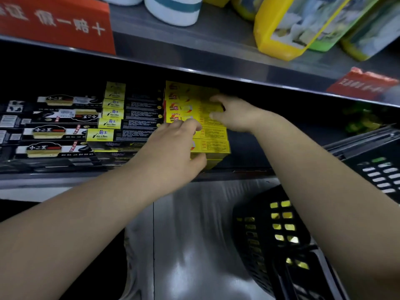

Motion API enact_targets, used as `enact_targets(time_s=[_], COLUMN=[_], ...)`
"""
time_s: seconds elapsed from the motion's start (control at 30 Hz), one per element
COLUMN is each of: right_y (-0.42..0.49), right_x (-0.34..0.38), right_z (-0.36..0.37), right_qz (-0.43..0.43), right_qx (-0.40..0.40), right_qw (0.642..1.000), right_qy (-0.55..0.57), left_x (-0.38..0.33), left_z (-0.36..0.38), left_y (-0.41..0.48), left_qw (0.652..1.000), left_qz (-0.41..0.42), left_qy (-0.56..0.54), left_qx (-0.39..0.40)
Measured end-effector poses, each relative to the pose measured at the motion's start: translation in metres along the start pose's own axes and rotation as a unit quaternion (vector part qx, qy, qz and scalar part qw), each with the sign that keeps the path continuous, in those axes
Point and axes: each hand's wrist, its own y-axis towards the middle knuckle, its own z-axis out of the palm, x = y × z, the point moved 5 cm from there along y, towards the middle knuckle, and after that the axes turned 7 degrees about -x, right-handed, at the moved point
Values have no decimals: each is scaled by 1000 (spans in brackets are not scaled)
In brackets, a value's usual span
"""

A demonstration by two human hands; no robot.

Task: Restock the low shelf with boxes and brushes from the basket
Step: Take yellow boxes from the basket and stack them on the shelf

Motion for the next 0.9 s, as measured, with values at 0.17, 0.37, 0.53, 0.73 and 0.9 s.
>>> enact_targets(time_s=[0.17, 0.37, 0.53, 0.73, 0.9], right_y=[-95, -197, -236, -256, -241], right_x=[-11, -73, -154, -266, -303], right_z=[-37, -56, -30, 22, 63], right_qz=[-53, 31, 169, 415, 473], right_qx=[-84, -270, -271, -236, -160], right_qw=[987, 925, 910, 794, 782], right_qy=[126, 265, 264, 375, 372], left_x=[-34, -95, -137, -164, -184], left_z=[6, 25, 54, 100, 118], left_y=[-9, -22, -28, -25, -6], left_qw=[998, 983, 958, 937, 953], left_qz=[51, 180, 276, 324, 285], left_qy=[-24, -31, -12, 11, 5], left_qx=[5, 26, 80, 126, 107])
